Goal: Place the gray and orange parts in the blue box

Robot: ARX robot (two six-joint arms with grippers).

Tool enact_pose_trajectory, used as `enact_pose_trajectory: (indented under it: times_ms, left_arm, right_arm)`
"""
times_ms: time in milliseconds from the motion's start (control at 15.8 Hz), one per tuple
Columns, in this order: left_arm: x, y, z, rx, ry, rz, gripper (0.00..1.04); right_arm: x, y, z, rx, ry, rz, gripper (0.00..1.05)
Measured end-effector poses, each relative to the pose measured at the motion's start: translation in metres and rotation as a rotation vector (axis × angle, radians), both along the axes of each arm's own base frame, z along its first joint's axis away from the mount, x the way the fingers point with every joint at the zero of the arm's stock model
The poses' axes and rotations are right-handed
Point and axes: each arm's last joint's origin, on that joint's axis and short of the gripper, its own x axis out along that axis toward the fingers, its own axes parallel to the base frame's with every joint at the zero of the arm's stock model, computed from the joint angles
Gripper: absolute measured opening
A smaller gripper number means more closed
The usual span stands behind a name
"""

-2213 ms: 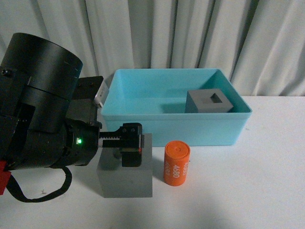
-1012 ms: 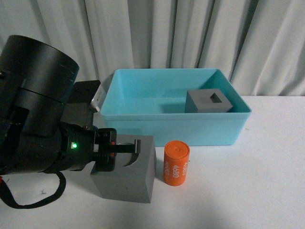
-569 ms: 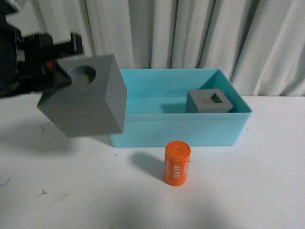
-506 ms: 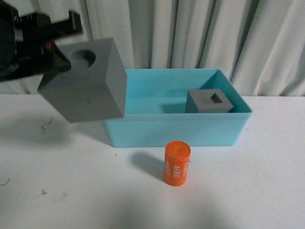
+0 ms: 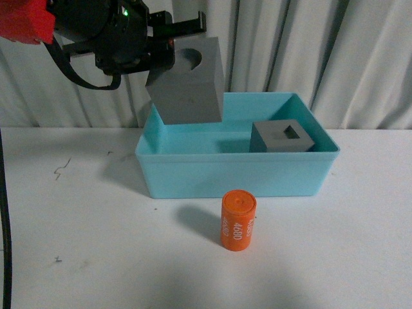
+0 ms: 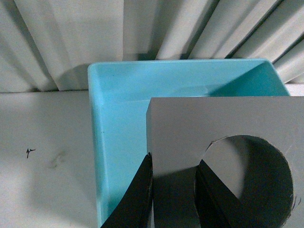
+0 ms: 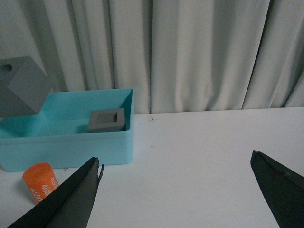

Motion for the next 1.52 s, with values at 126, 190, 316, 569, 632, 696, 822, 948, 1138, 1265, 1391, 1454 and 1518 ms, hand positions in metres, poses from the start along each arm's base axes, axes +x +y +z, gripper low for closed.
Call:
enact_pose_trajectory:
  times_ms: [126,190,316,569,632,696,822,948,1138,1265,1391,1454,1518]
  left_arm:
    - [0.008,-0.002,-0.012,0.013,0.023,0.003,0.20]
    - [0.011,-0.002,-0.017,0.023,0.031,0.004,0.20]
    - [0.014,-0.001,-0.027,0.037,0.050,0.008,0.20]
    - [0.018,0.002,-0.040,0.052,0.075,0.016,0.20]
    - [0.019,0.004,-0.042,0.056,0.078,0.022,0.20]
    - [0.018,0.005,-0.044,0.058,0.080,0.024,0.20]
    - [0.016,0.009,-0.050,0.066,0.096,0.033,0.20]
    - [0.014,0.011,-0.055,0.073,0.111,0.039,0.20]
    - [0.008,0.020,-0.064,0.070,0.129,0.059,0.42]
    - [-0.002,0.027,-0.062,0.053,0.142,0.078,0.59]
    - [-0.021,0.041,-0.045,0.001,0.109,0.103,0.78]
    - [-0.036,0.051,-0.028,-0.047,0.088,0.117,0.89]
    - [-0.057,0.064,-0.011,-0.110,0.048,0.138,1.00]
  right_arm:
    - [0.000,0.000,0.000,0.000,0.000,0.000,0.98]
    - [0.000,0.000,0.000,0.000,0.000,0.000,0.98]
    - [0.000,0.000,0.000,0.000,0.000,0.000,0.98]
    - [0.000,0.000,0.000,0.000,0.000,0.000,0.98]
    - [0.000,0.000,0.000,0.000,0.000,0.000,0.98]
    - [0.000,0.000,0.000,0.000,0.000,0.000,0.98]
    - [0.000,0.000,0.000,0.000,0.000,0.000,0.98]
    - [0.000,0.000,0.000,0.000,0.000,0.000,0.98]
    - [0.000,0.000,0.000,0.000,0.000,0.000,0.98]
    - [0.000,0.000,0.000,0.000,0.000,0.000,0.98]
    - [0.000,0.000,0.000,0.000,0.000,0.000,0.98]
    - [0.000,0.000,0.000,0.000,0.000,0.000,0.98]
    - [0.000,0.000,0.000,0.000,0.000,0.000,0.98]
